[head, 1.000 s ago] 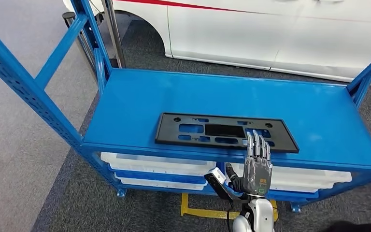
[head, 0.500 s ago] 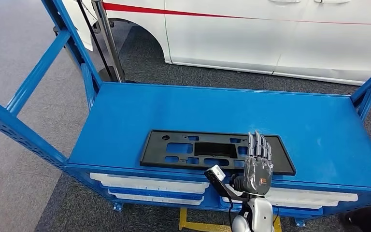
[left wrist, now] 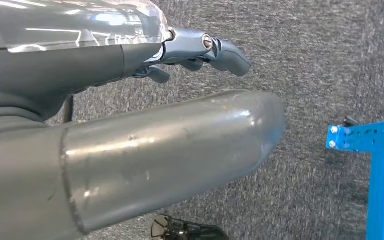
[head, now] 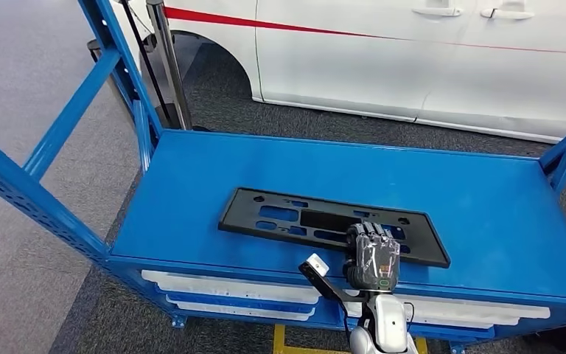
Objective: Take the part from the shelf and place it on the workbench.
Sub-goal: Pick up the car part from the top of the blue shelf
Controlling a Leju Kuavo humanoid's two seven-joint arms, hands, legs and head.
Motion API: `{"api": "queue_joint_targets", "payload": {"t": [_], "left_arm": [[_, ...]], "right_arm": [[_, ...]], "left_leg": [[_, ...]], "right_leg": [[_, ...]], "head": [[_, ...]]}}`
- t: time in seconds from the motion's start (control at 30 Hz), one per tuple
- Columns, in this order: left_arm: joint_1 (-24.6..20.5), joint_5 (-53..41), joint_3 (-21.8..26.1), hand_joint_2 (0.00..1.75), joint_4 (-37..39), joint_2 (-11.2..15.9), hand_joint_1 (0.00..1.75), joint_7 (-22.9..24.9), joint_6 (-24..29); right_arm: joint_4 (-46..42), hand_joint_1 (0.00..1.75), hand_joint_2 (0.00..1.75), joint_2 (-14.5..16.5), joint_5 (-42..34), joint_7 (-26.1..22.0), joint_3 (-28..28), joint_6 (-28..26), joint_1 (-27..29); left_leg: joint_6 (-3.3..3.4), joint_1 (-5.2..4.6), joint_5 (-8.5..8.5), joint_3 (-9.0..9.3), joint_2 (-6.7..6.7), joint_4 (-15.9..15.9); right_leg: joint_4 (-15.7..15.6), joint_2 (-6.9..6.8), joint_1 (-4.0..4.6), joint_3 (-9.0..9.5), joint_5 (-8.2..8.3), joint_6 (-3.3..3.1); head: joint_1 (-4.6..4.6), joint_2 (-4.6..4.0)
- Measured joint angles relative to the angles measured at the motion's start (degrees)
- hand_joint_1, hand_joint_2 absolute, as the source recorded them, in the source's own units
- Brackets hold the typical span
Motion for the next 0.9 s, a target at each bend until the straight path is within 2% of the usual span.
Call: {"api": "queue_joint_targets", "payload": {"t": [0.07,0.1,0.13,0.17,0.23,0.27,0.3,0.33,0.4,0.47,0.5,0.57,0.6,0.63,0.67,0.7,0.77,0.83,0.9], "left_arm": [[0.03,-0.02,0.0,0.0,0.01,-0.03,0.0,0.01,-0.06],[0.08,-0.03,0.0,0.0,0.01,-0.04,0.0,0.01,-0.1],[0.13,-0.03,0.01,0.0,0.02,-0.06,0.0,0.01,-0.13],[0.16,-0.05,0.01,0.0,0.02,-0.08,0.0,0.01,-0.14],[0.17,-0.08,0.02,0.0,0.02,-0.19,0.0,-0.01,-0.15],[0.16,-0.09,0.03,0.0,0.02,-0.27,0.0,-0.03,-0.15],[0.15,-0.09,0.04,0.0,0.02,-0.35,0.0,-0.04,-0.15],[0.15,-0.09,0.07,0.0,0.02,-0.43,0.0,-0.05,-0.16],[0.14,-0.1,0.14,0.0,0.02,-0.56,0.0,-0.06,-0.22],[0.1,-0.1,0.2,0.0,0.04,-0.67,0.0,-0.06,-0.26],[0.09,-0.09,0.23,0.0,0.05,-0.7,0.0,-0.06,-0.26],[0.1,-0.09,0.29,0.0,0.07,-0.72,0.0,-0.05,-0.26],[0.16,-0.09,0.33,0.0,0.07,-0.72,0.0,-0.03,-0.26],[0.23,-0.1,0.35,0.0,0.08,-0.72,0.0,-0.01,-0.26],[0.29,-0.13,0.38,0.0,0.09,-0.72,0.0,0.01,-0.26],[0.32,-0.18,0.44,0.0,0.1,-0.72,0.0,0.02,-0.25],[0.27,-0.22,0.79,0.0,0.14,-0.78,0.0,-0.02,-0.2],[0.25,-0.1,1.41,0.0,0.21,-0.9,0.0,-0.18,-0.04],[0.27,0.22,2.13,0.0,0.27,-1.1,0.0,-0.4,0.16]], "right_arm": [[0.21,1.73,1.75,-0.42,-0.02,0.06,0.21,0.05,-0.12],[0.26,1.72,1.75,-0.64,-0.05,0.13,0.3,0.11,-0.09],[0.28,1.72,1.75,-0.87,-0.11,0.22,0.39,0.17,-0.07],[0.28,1.73,1.75,-1.09,-0.17,0.33,0.48,0.22,-0.09],[0.19,1.74,1.75,-1.45,-0.27,0.5,0.71,0.3,-0.14],[0.1,1.75,1.75,-1.62,-0.33,0.57,0.84,0.39,-0.18],[0.02,1.75,1.75,-1.78,-0.41,0.62,0.96,0.53,-0.2],[-0.08,1.75,1.75,-1.93,-0.51,0.67,1.05,0.72,-0.22],[-0.35,1.75,1.75,-2.18,-0.75,0.79,1.14,1.06,-0.24],[-0.63,1.75,1.75,-2.33,-0.93,0.93,1.21,1.21,-0.23],[-0.7,1.75,1.75,-2.37,-1.02,0.98,1.25,1.25,-0.23],[-0.7,1.75,1.75,-2.45,-1.22,1.05,1.33,1.36,-0.16],[-0.7,1.75,1.75,-2.51,-1.47,1.04,1.35,1.54,-0.11],[-0.73,1.75,1.75,-2.57,-1.93,0.97,1.38,1.84,-0.07],[-0.86,1.75,1.75,-2.65,-2.87,0.74,1.43,2.29,-0.04],[-1.16,1.75,1.75,-2.74,-4.33,0.29,1.49,2.8,-0.04],[-2.68,1.75,1.75,-2.96,-9.52,-1.79,1.69,3.94,0.09],[-5.96,1.75,1.75,-3.16,-17.61,-5.61,2.12,5.23,0.59],[-11.05,1.75,1.75,-3.25,-27.24,-10.08,3.22,6.7,1.6]], "left_leg": [[0.16,-0.01,0.09,-0.1,0.01,-0.06],[0.17,-0.01,0.08,-0.12,0.01,-0.06],[0.16,0.0,0.06,-0.09,-0.01,-0.05],[0.12,0.0,0.02,0.0,-0.05,-0.05],[-0.06,0.01,-0.1,0.28,-0.14,-0.06],[-0.26,-0.06,-0.2,0.38,-0.19,-0.04],[-0.52,-0.1,-0.25,0.43,-0.22,-0.05],[-0.84,-0.1,-0.28,0.47,-0.23,-0.11],[-1.62,-0.07,-0.22,0.66,-0.22,-0.43],[-2.13,-0.01,-1.21,0.43,-0.18,0.57],[-2.28,0.0,-2.62,-0.46,-0.16,2.64],[-2.47,0.1,-6.42,-3.6,-0.14,9.59],[-2.62,0.11,-7.75,-5.16,-0.14,12.96],[-2.74,0.14,-8.03,-5.94,-0.13,14.73],[-2.83,0.19,-7.26,-5.74,-0.11,14.46],[-2.91,0.28,-5.6,-4.46,-0.09,12.06],[-2.97,0.43,-2.41,-0.67,-0.13,4.53],[-2.45,0.44,-1.49,1.12,-0.22,0.66],[-1.66,0.28,-1.53,1.03,-0.21,0.62]], "right_leg": [[7.44,-0.14,-0.45,-3.4,-3.59,0.67],[10.11,-0.19,-0.64,-4.65,-4.32,0.89],[11.16,-0.24,-0.83,-5.16,-4.08,1.05],[9.68,-0.27,-0.97,-4.45,-2.69,1.11],[2.01,-0.34,-1.1,-0.69,1.2,0.87],[-1.69,-0.38,-0.97,1.11,2.49,0.61],[-4.13,-0.39,-0.8,2.28,3.11,0.34],[-5.24,-0.37,-0.58,2.77,3.13,0.07],[-5.71,-0.26,-0.41,2.99,3.28,-0.55],[-6.86,-0.41,-0.63,3.6,3.85,-1.44],[-7.43,-0.52,-0.78,3.86,4.15,-1.84],[-7.68,-0.68,-0.75,3.89,4.35,-2.2],[-7.59,-0.7,-0.7,3.78,4.34,-2.2],[-7.47,-0.71,-0.67,3.71,4.31,-2.18],[-7.3,-0.7,-0.67,3.67,4.25,-2.12],[-7.08,-0.66,-0.71,3.65,4.14,-1.98],[-6.19,-0.51,-0.63,3.43,3.7,-1.39],[-5.36,-0.17,-0.34,3.05,3.35,-0.76],[-5.24,0.17,-0.3,2.9,3.41,-0.29]], "head": [[0.03,0.0],[0.04,0.0],[0.03,0.0],[0.03,0.0],[0.03,0.0],[0.03,0.01],[0.02,0.01],[0.02,0.01],[0.01,0.0],[-0.03,0.01],[-0.06,0.01],[-0.1,0.01],[-0.09,0.01],[-0.1,0.01],[-0.09,0.01],[-0.1,0.01],[-0.1,0.01],[-0.02,0.01],[0.06,0.0]]}}
